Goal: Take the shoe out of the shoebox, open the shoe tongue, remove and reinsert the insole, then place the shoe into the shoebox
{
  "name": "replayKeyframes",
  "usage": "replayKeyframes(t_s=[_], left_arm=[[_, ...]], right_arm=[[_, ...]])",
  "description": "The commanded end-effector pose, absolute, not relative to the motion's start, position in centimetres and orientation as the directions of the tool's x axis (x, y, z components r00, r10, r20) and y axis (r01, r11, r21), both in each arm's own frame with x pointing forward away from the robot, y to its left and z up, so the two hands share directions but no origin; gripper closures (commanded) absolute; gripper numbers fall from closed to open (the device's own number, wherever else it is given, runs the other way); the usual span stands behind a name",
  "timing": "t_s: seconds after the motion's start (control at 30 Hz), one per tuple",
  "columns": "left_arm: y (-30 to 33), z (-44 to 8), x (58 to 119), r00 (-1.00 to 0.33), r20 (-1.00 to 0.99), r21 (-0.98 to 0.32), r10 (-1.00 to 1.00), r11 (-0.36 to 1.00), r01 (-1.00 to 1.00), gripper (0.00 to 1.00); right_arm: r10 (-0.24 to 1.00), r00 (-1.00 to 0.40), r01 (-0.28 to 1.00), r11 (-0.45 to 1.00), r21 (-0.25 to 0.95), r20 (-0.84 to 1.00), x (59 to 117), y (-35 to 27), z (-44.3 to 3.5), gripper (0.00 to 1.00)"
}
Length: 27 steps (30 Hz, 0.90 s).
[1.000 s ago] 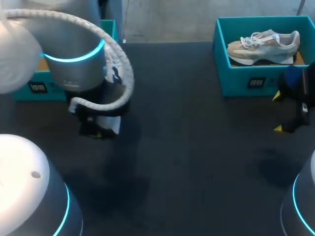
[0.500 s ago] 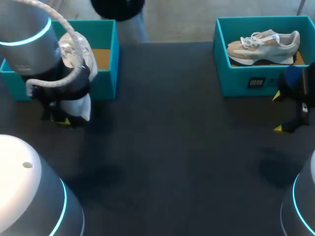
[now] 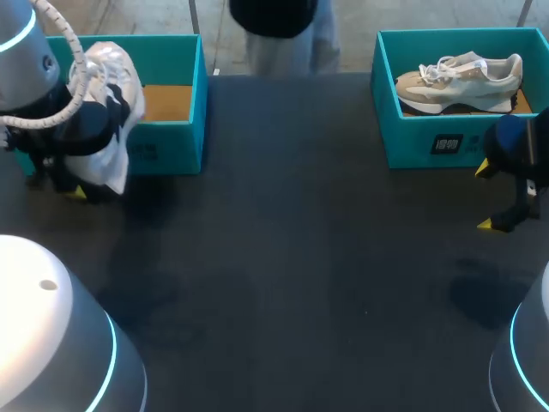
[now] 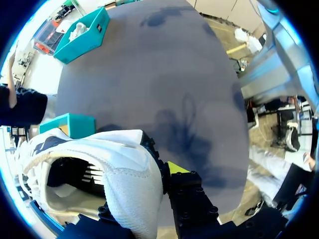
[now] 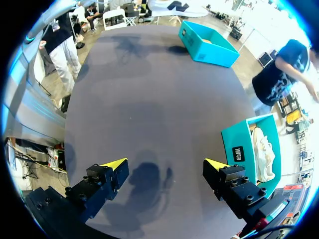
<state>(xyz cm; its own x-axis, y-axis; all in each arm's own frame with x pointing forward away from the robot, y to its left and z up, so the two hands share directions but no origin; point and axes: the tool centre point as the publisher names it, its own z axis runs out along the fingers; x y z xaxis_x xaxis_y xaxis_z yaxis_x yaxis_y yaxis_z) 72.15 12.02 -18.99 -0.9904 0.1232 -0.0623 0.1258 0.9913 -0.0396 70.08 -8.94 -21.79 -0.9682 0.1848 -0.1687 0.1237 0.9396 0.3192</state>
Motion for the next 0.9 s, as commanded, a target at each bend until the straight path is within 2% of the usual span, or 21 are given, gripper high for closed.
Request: replayKeyframes(t_s=[0.03, 0.47, 0.9], left_arm=[[12.9, -18.9, 73.8, -0.987, -0.064, -0.022, 0.149, 0.988, 0.150, 1.00], [18.0, -19.1, 78.8, -0.987, -0.048, -0.017, 0.157, 0.987, 0.158, 1.00], [24.9, -19.4, 83.7, -0.998, -0.019, -0.028, 0.063, 0.998, 0.063, 1.00]], right_arm=[[0.186, -0.968, 0.125, 0.940, 0.317, -0.170, 70.0, -8.9, -21.9, 0.00], [0.186, -0.968, 0.125, 0.940, 0.317, -0.170, 70.0, -8.9, -21.9, 0.00], [0.186, -0.968, 0.125, 0.940, 0.317, -0.170, 70.0, -8.9, -21.9, 0.00]])
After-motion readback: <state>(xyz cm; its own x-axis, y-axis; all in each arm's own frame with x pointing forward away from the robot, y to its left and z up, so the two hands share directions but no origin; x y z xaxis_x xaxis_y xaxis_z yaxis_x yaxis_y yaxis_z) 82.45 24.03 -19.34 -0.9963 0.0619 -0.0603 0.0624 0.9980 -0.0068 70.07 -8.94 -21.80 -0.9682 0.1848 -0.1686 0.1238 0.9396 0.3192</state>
